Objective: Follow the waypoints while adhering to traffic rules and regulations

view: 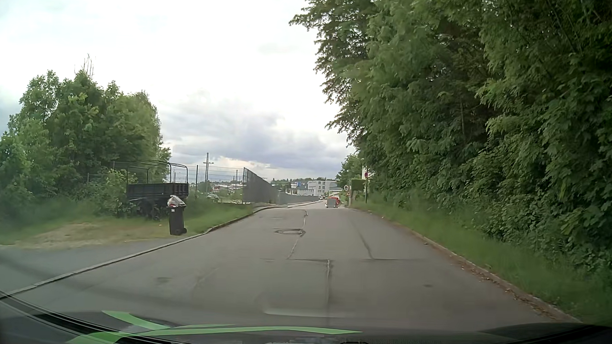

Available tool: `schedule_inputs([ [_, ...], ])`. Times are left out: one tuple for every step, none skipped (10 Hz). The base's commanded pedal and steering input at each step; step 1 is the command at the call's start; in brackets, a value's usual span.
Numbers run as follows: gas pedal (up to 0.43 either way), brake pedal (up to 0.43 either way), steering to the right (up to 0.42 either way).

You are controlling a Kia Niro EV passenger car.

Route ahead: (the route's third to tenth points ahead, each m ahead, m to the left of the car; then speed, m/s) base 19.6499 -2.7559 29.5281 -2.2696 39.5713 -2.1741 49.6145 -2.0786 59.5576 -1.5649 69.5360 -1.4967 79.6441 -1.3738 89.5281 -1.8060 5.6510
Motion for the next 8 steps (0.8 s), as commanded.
schedule_inputs([
  [0.087, 0.0, 0.004],
  [0.087, 0.0, 0.004],
  [0.087, 0.0, 0.004],
  [0.087, 0.0, 0.004],
  [0.079, 0.0, 0.004],
  [0.079, 0.0, 0.004],
  [0.079, 0.0, 0.004],
  [0.079, 0.0, 0.004],
])
